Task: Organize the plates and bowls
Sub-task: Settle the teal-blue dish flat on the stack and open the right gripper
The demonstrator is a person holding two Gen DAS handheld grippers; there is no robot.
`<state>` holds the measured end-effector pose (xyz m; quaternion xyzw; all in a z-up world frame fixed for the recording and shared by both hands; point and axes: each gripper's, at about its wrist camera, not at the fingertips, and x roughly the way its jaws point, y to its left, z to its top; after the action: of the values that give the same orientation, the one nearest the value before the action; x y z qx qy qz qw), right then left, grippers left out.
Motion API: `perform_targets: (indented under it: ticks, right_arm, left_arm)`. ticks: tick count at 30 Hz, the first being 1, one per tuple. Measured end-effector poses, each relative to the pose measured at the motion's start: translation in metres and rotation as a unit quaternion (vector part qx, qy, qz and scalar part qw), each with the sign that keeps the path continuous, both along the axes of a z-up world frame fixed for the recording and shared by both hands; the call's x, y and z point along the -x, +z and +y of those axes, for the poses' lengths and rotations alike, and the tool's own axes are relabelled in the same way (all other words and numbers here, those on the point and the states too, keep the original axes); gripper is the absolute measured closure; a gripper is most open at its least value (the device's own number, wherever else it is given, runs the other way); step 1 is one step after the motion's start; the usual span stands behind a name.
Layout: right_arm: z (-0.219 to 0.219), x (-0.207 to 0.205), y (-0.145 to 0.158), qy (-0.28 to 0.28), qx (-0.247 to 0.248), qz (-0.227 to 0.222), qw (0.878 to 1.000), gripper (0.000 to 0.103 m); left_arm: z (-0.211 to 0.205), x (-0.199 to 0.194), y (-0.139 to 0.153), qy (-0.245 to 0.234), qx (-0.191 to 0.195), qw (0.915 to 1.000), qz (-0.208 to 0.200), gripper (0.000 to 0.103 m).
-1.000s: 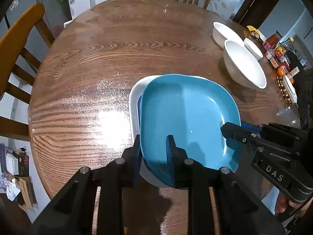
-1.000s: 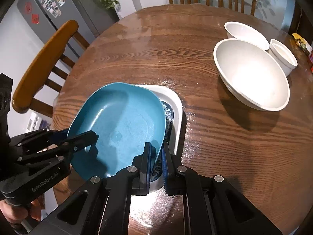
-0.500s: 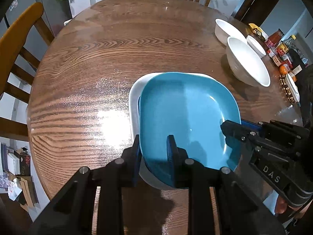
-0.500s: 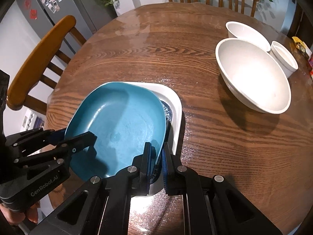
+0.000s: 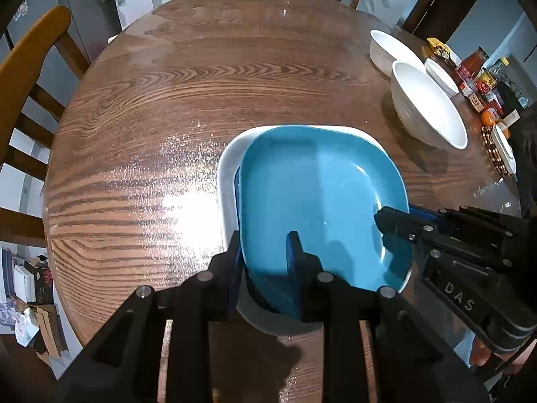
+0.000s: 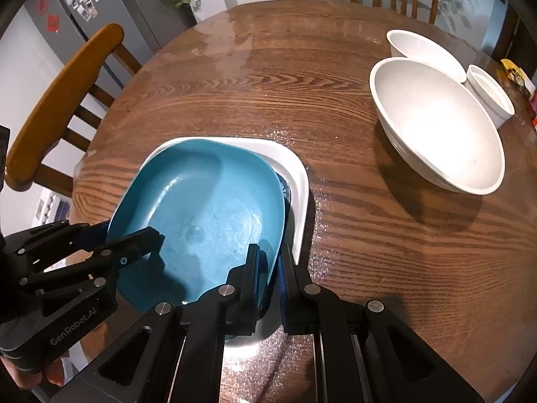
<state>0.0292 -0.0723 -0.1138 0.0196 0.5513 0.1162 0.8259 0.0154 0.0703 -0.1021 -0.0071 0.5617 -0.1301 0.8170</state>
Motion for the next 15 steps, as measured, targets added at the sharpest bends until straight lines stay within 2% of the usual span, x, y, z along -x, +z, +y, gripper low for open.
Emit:
perform_targets:
  ticks: [15]
  right_arm:
    - [0.011, -0.033, -0.003, -0.007, -0.002, -0.011, 1.000, 0.091]
  left_arm:
    - [0.001, -0.033, 0.002, 0.007, -0.036, 0.9983, -0.044, 0.082]
